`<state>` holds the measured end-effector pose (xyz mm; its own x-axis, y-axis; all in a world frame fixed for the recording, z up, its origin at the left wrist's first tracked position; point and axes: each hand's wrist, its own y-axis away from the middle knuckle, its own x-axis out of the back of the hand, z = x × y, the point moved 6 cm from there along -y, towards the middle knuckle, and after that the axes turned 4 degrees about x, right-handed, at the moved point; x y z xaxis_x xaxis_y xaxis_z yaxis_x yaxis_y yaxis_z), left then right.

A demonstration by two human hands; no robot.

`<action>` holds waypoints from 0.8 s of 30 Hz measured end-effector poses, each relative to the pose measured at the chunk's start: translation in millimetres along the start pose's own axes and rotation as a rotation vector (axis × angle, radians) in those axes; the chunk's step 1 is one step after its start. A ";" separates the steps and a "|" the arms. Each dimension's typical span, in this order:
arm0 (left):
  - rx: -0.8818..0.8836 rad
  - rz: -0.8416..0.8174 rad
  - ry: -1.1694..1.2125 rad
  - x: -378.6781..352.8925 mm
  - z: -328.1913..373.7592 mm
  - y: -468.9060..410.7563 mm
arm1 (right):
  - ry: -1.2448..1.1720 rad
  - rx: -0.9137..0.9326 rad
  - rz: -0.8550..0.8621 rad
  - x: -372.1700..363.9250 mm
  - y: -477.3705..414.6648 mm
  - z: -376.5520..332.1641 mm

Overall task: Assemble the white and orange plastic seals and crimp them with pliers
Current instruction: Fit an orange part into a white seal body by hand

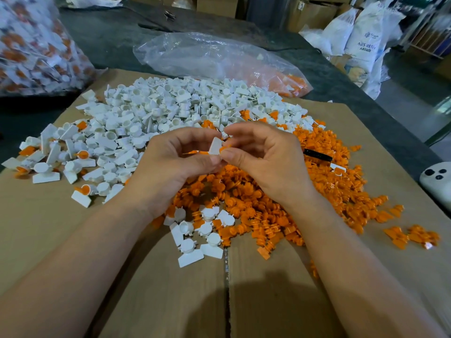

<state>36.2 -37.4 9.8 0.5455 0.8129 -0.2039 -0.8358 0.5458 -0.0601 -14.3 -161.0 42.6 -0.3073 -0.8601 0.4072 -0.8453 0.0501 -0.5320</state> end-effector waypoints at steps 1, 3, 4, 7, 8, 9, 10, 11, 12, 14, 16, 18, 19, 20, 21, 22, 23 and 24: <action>-0.007 0.005 -0.010 0.4 0.7 -0.1 | -0.004 -0.008 0.020 0.5 0.3 1.0; -0.015 0.008 -0.033 0.3 1.2 -0.5 | -0.001 -0.010 0.053 1.7 1.4 1.8; -0.015 0.011 -0.037 0.3 1.3 -0.6 | 0.009 -0.007 0.060 1.8 1.8 1.4; -0.005 0.029 0.016 0.7 1.2 -1.2 | 0.077 0.046 0.066 1.9 1.8 -3.8; 0.004 0.036 0.052 0.8 1.0 -1.2 | 0.102 0.068 0.062 1.4 1.7 -5.6; 0.012 0.046 0.078 1.5 0.9 -1.3 | 0.126 0.088 0.056 0.7 1.5 -7.1; 0.014 0.061 0.083 2.2 0.8 -1.4 | 0.149 0.104 0.046 -0.6 1.5 -8.1; 0.010 0.077 0.071 2.9 0.9 -1.3 | 0.168 0.116 0.033 -1.8 1.8 -8.7; 0.002 0.090 0.053 3.1 1.4 -1.2 | 0.182 0.126 0.019 -3.4 2.2 -9.1; -0.004 0.108 0.037 3.3 1.5 -0.7 | 0.207 0.159 -0.003 -5.7 3.1 -10.6; 0.021 0.118 0.059 4.4 -0.4 -1.0 | 0.251 0.205 0.002 -6.3 3.7 -12.7; 0.045 0.102 0.099 4.2 -1.6 -1.7 | 0.281 0.231 0.024 -5.3 3.9 -13.6; 0.049 0.086 0.115 4.1 -1.6 -2.1 | 0.282 0.236 0.033 -4.9 3.9 -13.8; 0.054 0.071 0.129 3.6 -1.6 -2.4 | 0.280 0.237 0.041 -4.4 3.8 -13.9; 0.060 0.059 0.142 3.2 -1.5 -2.5 | 0.278 0.235 0.049 -3.8 3.9 -14.3; 0.066 0.051 0.153 2.9 -1.5 -2.6 | 0.276 0.233 0.057 -3.4 4.1 -14.4; 0.069 0.047 0.159 2.6 -1.4 -2.3 | 0.272 0.227 0.064 -2.8 4.4 -14.5; 0.069 0.045 0.156 2.2 -1.0 -2.0 | 0.265 0.217 0.068 -2.3 4.6 -14.1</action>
<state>39.1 -36.9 8.5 0.4868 0.7983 -0.3546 -0.8500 0.5265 0.0186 -23.6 -151.7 49.7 -0.4868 -0.6956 0.5284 -0.7148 -0.0306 -0.6987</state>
